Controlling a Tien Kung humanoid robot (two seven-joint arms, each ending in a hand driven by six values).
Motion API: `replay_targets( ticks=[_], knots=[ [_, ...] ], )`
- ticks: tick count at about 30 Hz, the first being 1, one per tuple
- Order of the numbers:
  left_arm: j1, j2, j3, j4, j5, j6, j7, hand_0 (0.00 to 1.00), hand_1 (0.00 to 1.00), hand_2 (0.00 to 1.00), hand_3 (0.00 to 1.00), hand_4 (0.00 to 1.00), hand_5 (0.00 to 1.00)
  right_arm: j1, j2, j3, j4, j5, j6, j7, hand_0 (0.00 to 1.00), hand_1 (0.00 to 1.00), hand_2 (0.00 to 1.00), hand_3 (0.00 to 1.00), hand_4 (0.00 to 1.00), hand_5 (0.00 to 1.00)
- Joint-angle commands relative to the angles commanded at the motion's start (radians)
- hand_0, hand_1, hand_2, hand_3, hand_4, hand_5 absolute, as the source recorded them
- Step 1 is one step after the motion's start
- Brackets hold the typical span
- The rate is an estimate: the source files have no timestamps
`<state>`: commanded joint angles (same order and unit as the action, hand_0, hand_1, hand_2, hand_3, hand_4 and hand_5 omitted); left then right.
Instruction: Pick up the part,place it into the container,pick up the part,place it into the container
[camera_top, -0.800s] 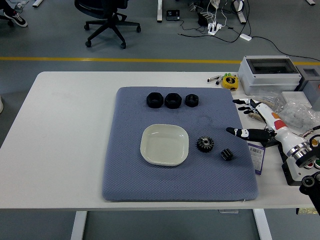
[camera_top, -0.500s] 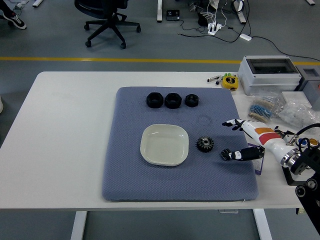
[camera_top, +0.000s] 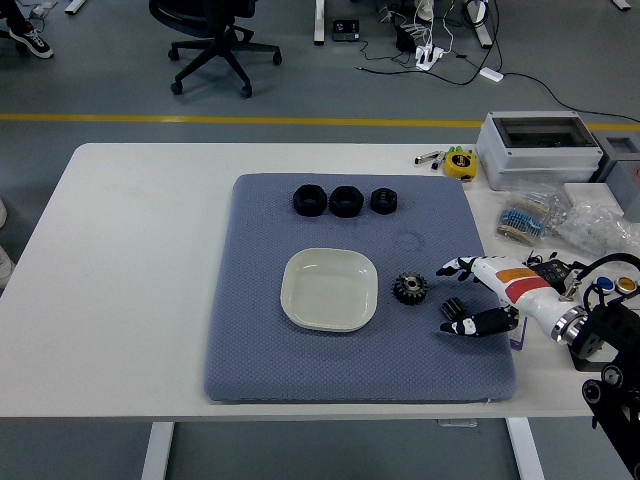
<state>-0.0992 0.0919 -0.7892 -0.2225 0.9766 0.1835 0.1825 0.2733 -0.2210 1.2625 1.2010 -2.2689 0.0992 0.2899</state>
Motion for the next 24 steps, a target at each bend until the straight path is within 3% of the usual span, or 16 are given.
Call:
replay_targets(
  ticks=[1,6,7,12,13,18,19,24],
  knots=[
    [0.0,0.0,0.0,0.0,0.001,0.0,0.0,0.73,0.704,0.747,0.607,0.712,0.678,0.001,0.0,-0.001,-0.002,0.0,-0.002,-0.001,0.481,0.568,0.641,0.589,0.998,0.307],
    [0.002,0.001,-0.002,-0.001,0.006,-0.002,0.002,0.73,0.704,0.747,0.607,0.712,0.678,0.006,-0.001,-0.007,-0.021,0.0,-0.015,0.0,0.481,0.568,0.641,0.589,0.998,0.307],
    [0.002,0.001,0.0,-0.001,0.004,-0.002,0.001,0.73,0.704,0.747,0.606,0.712,0.677,0.008,-0.002,-0.007,-0.024,0.0,-0.016,0.001,0.476,0.539,0.592,0.549,0.908,0.202],
    [-0.001,0.002,0.007,-0.001,-0.007,0.0,-0.001,0.73,0.704,0.747,0.606,0.712,0.677,0.012,-0.001,-0.009,-0.036,0.0,-0.029,0.003,0.476,0.539,0.592,0.549,0.908,0.202],
    [-0.001,0.002,0.009,-0.001,-0.01,0.0,-0.002,0.73,0.704,0.748,0.606,0.712,0.677,0.013,-0.001,-0.01,-0.038,0.0,-0.031,0.003,0.457,0.513,0.567,0.528,0.805,0.157],
    [-0.003,0.002,0.014,0.0,-0.022,0.003,-0.004,0.73,0.704,0.748,0.606,0.712,0.677,0.019,0.001,-0.017,-0.05,0.0,-0.03,0.002,0.457,0.513,0.567,0.528,0.805,0.157],
    [-0.004,0.002,0.016,-0.001,-0.023,0.003,-0.004,0.729,0.704,0.748,0.606,0.712,0.677,0.021,0.001,-0.018,-0.052,0.0,-0.03,0.001,0.456,0.501,0.557,0.521,0.712,0.113],
    [-0.004,0.003,0.015,-0.001,-0.024,0.004,-0.004,0.729,0.704,0.748,0.606,0.712,0.677,0.027,0.001,-0.022,-0.059,0.0,-0.027,0.001,0.456,0.501,0.557,0.521,0.712,0.113]
  ],
)
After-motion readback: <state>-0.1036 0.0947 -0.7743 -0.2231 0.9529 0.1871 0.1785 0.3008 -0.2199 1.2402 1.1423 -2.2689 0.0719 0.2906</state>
